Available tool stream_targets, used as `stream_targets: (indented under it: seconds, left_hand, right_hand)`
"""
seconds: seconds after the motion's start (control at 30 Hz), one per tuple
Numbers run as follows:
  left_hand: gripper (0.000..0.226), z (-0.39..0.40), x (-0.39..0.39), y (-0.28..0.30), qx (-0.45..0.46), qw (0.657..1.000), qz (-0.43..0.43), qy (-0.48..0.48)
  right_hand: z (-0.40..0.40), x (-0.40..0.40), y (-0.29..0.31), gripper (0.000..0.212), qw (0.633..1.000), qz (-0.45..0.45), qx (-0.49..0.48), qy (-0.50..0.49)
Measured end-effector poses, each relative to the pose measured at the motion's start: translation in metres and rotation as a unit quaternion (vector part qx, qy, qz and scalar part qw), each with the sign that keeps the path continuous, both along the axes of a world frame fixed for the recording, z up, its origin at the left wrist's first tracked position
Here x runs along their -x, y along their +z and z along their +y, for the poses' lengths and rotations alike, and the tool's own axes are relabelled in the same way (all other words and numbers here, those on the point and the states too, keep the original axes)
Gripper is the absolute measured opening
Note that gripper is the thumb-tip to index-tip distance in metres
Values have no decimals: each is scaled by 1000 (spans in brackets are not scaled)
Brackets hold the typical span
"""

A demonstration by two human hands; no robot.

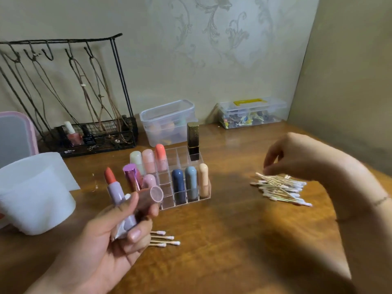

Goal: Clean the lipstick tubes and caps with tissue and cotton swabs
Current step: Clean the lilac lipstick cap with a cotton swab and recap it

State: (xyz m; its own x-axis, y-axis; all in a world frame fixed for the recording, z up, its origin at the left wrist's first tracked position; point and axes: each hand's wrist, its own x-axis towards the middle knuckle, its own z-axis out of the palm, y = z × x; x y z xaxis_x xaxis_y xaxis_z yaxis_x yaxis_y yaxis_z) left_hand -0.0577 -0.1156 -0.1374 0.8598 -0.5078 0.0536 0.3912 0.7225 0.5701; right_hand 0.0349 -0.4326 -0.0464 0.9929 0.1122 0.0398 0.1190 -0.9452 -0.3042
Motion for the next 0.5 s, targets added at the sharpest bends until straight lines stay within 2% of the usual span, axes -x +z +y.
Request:
stream_targets:
  seconds: [0.1, 0.2, 0.27, 0.5]
  left_hand:
    - [60, -5, 1, -6, 2, 1000, -2, 5]
    - [56, -7, 0, -4, -12, 1000, 16, 3]
    - [54, -6, 1, -4, -18, 1000, 21, 11]
    - [54, -7, 0, -3, -17, 1000, 10, 1]
  right_hand:
    - [-22, -21, -17, 22, 994, -17, 29, -103]
    - [-28, -29, -30, 6, 986, -7, 59, -153]
    - [-28, -33, -38, 9, 981, -6, 82, -178]
    - [-21, -42, -46, 10, 988, 70, 55, -129]
